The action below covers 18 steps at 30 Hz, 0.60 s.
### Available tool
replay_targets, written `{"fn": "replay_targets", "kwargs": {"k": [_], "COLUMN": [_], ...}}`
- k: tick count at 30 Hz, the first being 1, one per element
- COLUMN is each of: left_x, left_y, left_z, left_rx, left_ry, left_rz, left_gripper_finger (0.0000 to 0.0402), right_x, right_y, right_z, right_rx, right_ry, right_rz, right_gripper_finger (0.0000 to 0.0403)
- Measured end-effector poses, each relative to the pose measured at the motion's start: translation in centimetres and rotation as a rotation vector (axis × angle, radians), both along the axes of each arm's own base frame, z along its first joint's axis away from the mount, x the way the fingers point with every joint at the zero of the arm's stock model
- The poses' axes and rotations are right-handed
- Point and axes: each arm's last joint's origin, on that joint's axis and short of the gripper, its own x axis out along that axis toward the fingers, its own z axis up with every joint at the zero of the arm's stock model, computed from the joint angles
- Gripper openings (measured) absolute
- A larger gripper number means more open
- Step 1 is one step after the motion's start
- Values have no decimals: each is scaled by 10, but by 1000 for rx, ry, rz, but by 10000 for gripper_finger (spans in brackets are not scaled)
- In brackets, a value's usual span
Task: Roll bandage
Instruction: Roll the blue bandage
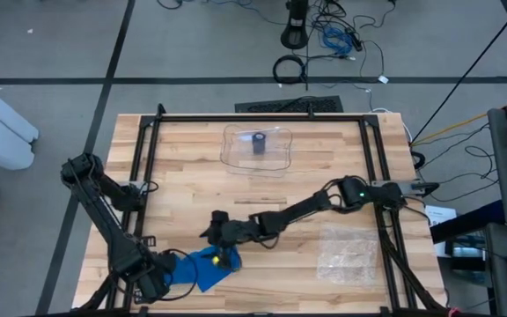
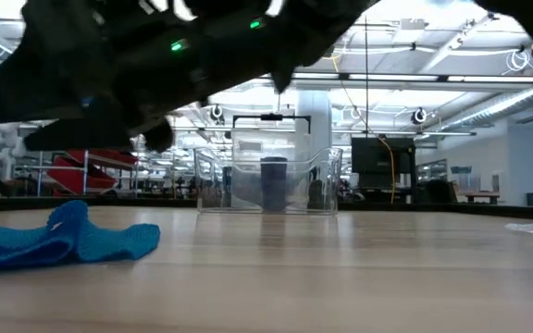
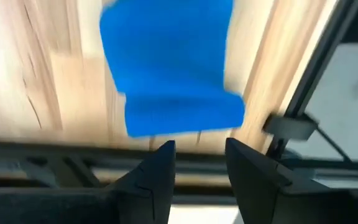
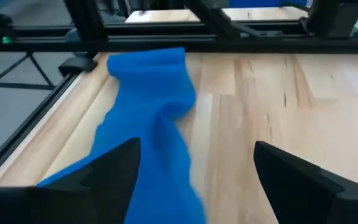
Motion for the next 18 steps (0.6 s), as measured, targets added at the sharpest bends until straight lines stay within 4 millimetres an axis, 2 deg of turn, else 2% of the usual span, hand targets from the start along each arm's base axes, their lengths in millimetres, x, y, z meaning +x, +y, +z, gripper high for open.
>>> {"fn": "replay_targets", "kwargs": {"k": [5,10,15,18], "left_x": [5,9,11,11], "left_y": [-4,-6,-6,-6], "left_z": [12,23,28,28], "left_rx": [19,37,59,60], "left_ry": [-129,-220,-261,-261], "left_rz": [-43,-77,-69,-68], "left_gripper_finger": [147,147,147,147], "right_x": [20,37,42,42], "right_y": [-12,-13,-11,-12], "right_z": [-11,-18,-26,-25], "right_rx": [16,52,56,50], "right_ry": [34,41,57,66], "right_rz": [14,93,108,111], "right_gripper_finger": [297,297,293,275]}}
